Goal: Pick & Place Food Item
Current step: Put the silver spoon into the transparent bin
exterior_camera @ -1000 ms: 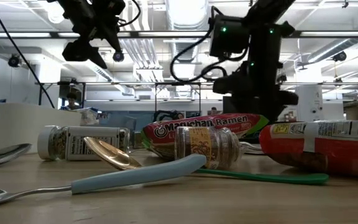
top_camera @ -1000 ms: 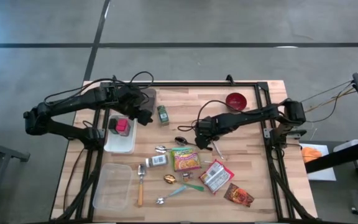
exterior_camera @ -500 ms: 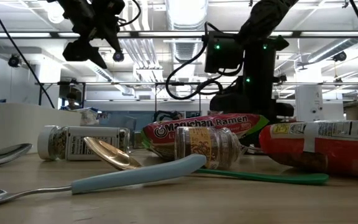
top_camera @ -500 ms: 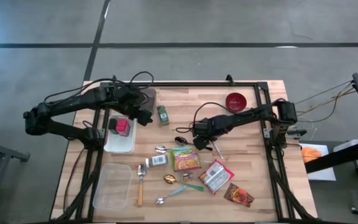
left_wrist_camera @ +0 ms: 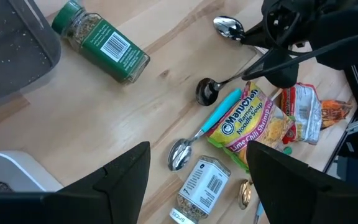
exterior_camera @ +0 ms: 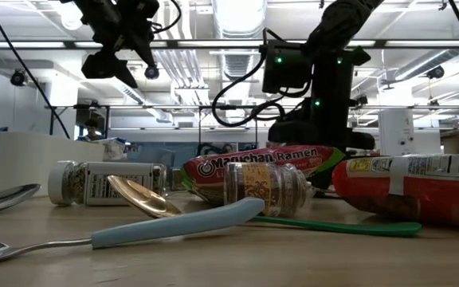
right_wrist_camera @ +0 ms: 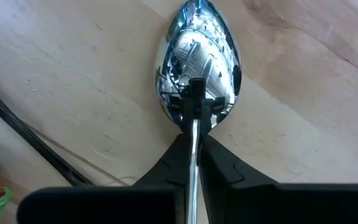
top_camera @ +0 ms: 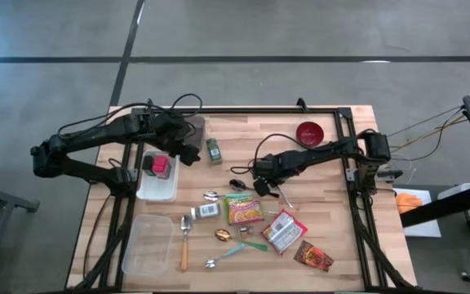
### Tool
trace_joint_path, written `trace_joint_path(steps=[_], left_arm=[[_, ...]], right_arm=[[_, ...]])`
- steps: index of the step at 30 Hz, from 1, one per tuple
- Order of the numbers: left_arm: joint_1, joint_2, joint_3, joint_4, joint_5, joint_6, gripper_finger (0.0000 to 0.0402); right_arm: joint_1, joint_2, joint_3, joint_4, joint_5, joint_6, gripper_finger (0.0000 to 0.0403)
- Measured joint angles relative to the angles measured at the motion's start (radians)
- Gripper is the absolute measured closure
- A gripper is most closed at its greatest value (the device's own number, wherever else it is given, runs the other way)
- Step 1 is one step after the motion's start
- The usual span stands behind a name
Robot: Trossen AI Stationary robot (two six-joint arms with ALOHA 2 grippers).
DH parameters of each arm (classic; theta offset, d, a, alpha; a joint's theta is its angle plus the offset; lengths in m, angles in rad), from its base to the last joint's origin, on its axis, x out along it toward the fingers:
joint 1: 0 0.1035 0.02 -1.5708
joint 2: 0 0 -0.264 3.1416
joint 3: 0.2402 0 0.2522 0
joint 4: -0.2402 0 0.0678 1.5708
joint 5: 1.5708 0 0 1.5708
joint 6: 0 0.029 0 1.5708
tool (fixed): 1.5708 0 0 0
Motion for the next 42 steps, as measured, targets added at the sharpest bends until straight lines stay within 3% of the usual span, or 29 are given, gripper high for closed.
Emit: trace_joint_path(steps=[11, 19, 30, 42], left_arm=[[0.000, 0.000, 0.000, 0.000, 0.000, 0.002, 0.0131], [0.000, 0.000, 0.000, 0.057, 0.000, 0.018, 0.0131], [-0.006, 0.000, -0.005, 0.334, 0.008, 0.051, 0.0131], [-0.010, 0.000, -0.005, 0.565, 0.051, 0.054, 0.0131]], right_arm=[[-0.001, -0.104, -0.002, 0.009, 0.003, 0.014, 0.0393], [-0.010, -0.271, 0.000, 0.026, 0.053, 0.032, 0.0394], [-0.058, -0.476, 0.001, 0.201, 0.161, -0.019, 0.0394], [-0.077, -0.499, 0.002, 0.486, 0.184, -0.134, 0.0394]])
